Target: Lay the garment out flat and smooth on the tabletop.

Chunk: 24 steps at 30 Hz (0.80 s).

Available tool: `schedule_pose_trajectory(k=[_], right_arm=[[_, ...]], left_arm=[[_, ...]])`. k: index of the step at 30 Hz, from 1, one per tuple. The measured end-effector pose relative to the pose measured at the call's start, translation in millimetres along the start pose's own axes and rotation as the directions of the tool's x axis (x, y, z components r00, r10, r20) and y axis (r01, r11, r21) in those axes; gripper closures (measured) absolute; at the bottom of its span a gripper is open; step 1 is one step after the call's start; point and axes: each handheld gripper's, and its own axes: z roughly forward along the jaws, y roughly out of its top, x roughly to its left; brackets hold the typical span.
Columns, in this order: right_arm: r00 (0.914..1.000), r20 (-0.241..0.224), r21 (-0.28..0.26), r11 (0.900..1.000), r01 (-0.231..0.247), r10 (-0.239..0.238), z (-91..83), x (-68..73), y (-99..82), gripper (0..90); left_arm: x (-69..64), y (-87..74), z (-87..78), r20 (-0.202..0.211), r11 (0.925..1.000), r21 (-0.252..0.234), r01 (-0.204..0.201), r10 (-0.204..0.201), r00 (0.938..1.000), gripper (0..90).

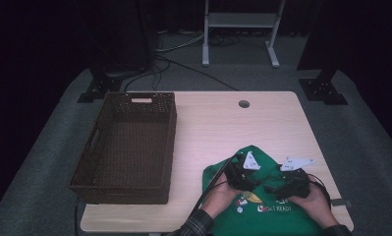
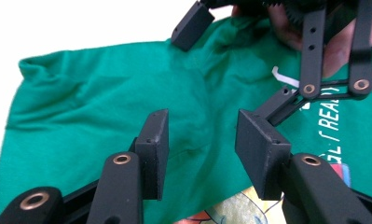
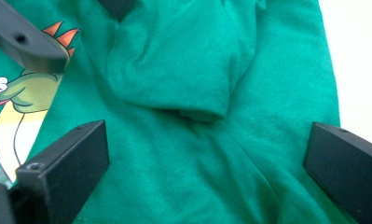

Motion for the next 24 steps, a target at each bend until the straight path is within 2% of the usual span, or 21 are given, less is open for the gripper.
schedule_pose_trajectory(k=[7,11,15,18,21,24], right_arm=[[1.0000,0.000,0.000,1.0000,-0.001,0.001,0.0,0.0,0.0,0.0],[1.0000,0.000,0.000,1.0000,0.000,0.000,0.0,0.1,0.0,0.0],[1.0000,0.000,0.001,1.0000,0.000,0.000,0.0,0.0,0.0,0.0],[1.0000,0.000,0.001,1.0000,0.000,0.000,0.0,0.0,0.0,0.0],[1.0000,0.000,0.001,1.0000,0.000,0.000,0.0,0.1,0.0,0.0],[1.0000,0.000,0.001,1.0000,0.000,0.000,0.0,0.0,0.0,0.0]], left_arm=[[0.9,-4.3,9.6,0.001,0.9998,0.020,0.005,-0.005,1.0000,55.6],[6.9,-9.4,16.6,0.004,0.9988,0.040,0.029,-0.029,0.9996,57.4],[9.7,-11.5,17.9,0.003,0.9988,0.030,0.040,-0.040,0.9992,61.2],[10.3,-11.1,17.9,-0.005,0.9986,0.031,0.042,-0.042,0.9991,66.1],[12.7,-9.6,17.2,-0.023,0.9964,0.041,0.074,-0.073,0.9971,74.8],[13.3,-8.7,16.2,-0.030,0.9949,0.050,0.088,-0.086,0.9958,83.3]])
